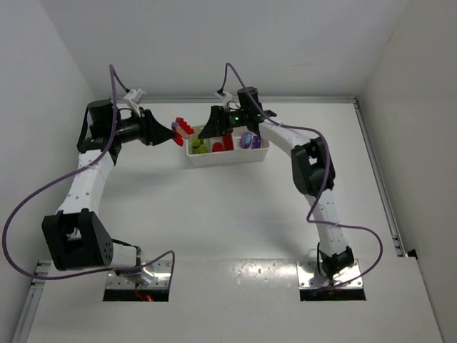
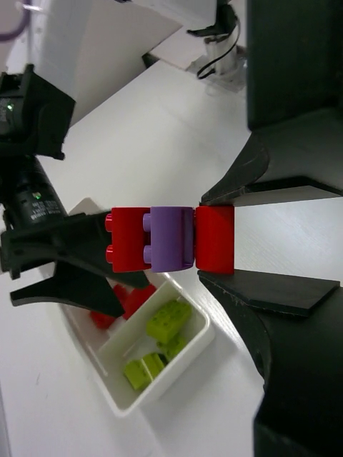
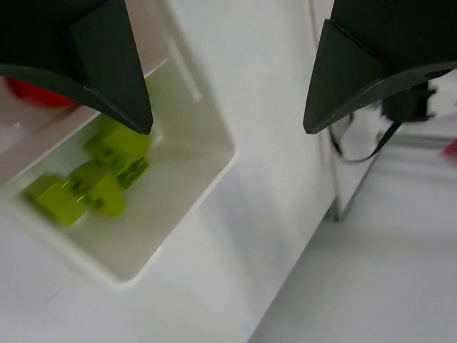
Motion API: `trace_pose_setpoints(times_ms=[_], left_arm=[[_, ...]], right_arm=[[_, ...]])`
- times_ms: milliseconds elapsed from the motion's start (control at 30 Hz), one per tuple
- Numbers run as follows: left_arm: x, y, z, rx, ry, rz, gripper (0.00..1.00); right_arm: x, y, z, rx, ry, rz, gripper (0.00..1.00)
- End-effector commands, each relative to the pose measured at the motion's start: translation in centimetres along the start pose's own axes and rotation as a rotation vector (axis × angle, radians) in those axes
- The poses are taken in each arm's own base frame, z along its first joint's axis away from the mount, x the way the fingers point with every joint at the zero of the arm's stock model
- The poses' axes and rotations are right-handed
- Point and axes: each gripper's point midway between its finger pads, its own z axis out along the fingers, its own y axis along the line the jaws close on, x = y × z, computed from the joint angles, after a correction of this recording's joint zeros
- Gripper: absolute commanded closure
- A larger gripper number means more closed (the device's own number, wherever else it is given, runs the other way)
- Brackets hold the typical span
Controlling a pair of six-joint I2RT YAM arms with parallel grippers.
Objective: Sort the legos into containers by color
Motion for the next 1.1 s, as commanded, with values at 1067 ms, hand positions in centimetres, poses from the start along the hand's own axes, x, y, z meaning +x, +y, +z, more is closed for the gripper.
trace_pose_setpoints(times_ms=[1067], left_arm=[[6.6, -17.1, 9.6, 0.827, 0.355, 0.001, 0.99]], right_arm=[[6.8, 13.6, -21.0, -0.218, -0.065, -0.238, 0.12]])
